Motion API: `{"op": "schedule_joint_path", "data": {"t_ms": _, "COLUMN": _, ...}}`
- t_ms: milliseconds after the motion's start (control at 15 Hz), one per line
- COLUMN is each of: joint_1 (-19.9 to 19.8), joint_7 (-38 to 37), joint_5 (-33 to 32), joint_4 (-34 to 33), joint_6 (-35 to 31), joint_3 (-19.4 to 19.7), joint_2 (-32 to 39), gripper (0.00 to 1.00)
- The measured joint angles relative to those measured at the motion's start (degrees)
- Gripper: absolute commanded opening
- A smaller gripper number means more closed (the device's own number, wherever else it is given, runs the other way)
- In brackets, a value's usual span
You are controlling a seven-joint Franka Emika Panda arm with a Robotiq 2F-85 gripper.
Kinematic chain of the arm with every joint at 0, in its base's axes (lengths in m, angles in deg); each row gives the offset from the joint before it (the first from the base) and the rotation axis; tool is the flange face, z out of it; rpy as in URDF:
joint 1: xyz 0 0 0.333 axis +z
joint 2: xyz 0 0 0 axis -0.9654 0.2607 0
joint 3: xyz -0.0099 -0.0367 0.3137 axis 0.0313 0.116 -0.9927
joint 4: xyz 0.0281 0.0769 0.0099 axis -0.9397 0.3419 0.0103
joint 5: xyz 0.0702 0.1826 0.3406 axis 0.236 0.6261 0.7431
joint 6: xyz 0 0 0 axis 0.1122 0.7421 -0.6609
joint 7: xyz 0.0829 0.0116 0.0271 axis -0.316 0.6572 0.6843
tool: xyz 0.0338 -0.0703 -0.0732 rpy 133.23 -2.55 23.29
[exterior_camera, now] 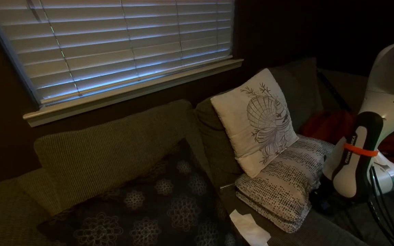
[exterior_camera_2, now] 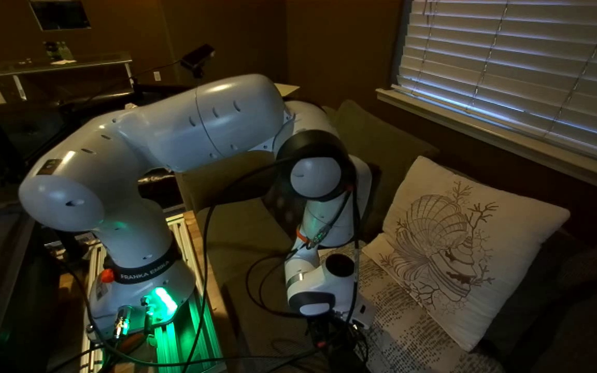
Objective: Place the remote control between the two pillows.
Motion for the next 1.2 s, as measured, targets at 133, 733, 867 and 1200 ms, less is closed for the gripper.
{"op": "schedule_joint_path", "data": {"t_ms": 133, "joint_1": 0.0, "joint_7": 0.0, "joint_5": 0.0, "joint_4": 0.0, "joint_6": 0.0, "joint_3": 0.1, "joint_2": 0.0, "gripper": 0.30}}
{"op": "schedule_joint_path", "data": {"t_ms": 733, "joint_1": 0.4, "joint_7": -0.1, "joint_5": 0.0, "joint_4": 0.0, "joint_6": -0.4, "joint_3": 0.4, "joint_2": -0.2, "gripper": 0.30}}
{"op": "schedule_joint_path", "data": {"t_ms": 867, "joint_1": 0.8, "joint_7": -0.1, "joint_5": 0.0, "joint_4": 0.0, "joint_6": -0.4, "joint_3": 0.6, "joint_2": -0.4, "gripper": 0.30}}
{"op": "schedule_joint_path", "data": {"t_ms": 1200, "joint_1": 2.3, "joint_7": -0.6, "joint_5": 0.0, "joint_4": 0.1, "joint_6": 1.1, "joint_3": 1.3, "joint_2": -1.6, "gripper": 0.30}}
